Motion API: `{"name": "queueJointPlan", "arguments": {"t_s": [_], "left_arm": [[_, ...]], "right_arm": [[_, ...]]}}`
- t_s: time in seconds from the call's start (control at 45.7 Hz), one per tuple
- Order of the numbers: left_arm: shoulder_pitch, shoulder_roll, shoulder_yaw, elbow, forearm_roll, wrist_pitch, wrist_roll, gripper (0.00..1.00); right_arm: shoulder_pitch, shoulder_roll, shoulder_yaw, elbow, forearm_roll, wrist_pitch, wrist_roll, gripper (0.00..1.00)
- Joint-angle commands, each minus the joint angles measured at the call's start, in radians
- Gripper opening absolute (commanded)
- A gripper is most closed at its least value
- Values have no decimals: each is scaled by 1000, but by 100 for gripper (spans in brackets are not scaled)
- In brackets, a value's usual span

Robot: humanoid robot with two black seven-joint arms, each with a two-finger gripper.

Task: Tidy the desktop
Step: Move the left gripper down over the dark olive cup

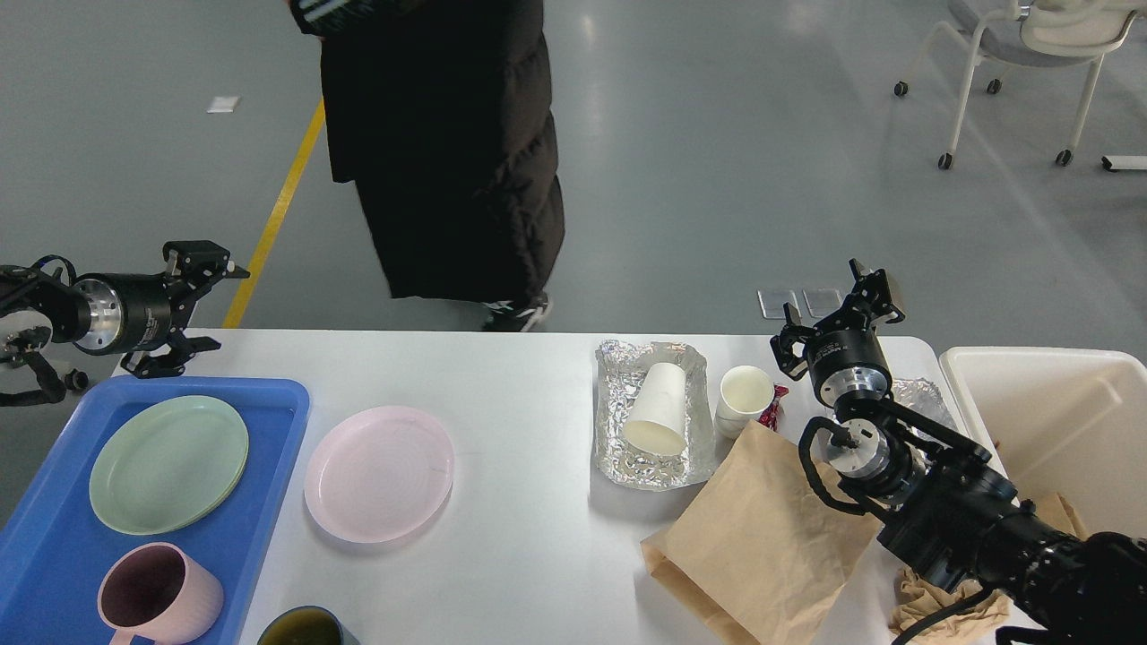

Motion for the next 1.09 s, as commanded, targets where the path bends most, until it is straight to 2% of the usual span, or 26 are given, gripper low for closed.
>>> {"name": "queueJointPlan", "arguments": {"t_s": [0.0, 0.087, 0.109, 0.328, 0.503, 0.7, 0.831, 0.962, 1.072], "left_arm": [[-99, -52, 217, -9, 4, -184, 105, 97], [-140, -76, 294, -7, 4, -294, 107, 97], [-151, -76, 305, -7, 4, -300, 108, 97], [-225, -90, 395, -9, 4, -300, 108, 97], [-286, -188, 588, -18, 4, -300, 107, 97], [-363, -225, 733, -50, 4, -300, 105, 97], [-424, -228, 760, -87, 4, -300, 104, 97], [-420, -236, 767, -98, 4, -300, 96, 97], [-420, -250, 748, -164, 4, -300, 96, 97]], "right_arm": [[0, 0, 0, 0, 0, 0, 0, 100], [0, 0, 0, 0, 0, 0, 0, 100], [0, 0, 0, 0, 0, 0, 0, 100], [0, 0, 0, 0, 0, 0, 0, 100], [0, 0, 0, 0, 0, 0, 0, 100], [0, 0, 0, 0, 0, 0, 0, 100], [0, 0, 0, 0, 0, 0, 0, 100], [0, 0, 0, 0, 0, 0, 0, 100], [0, 0, 0, 0, 0, 0, 0, 100]]}}
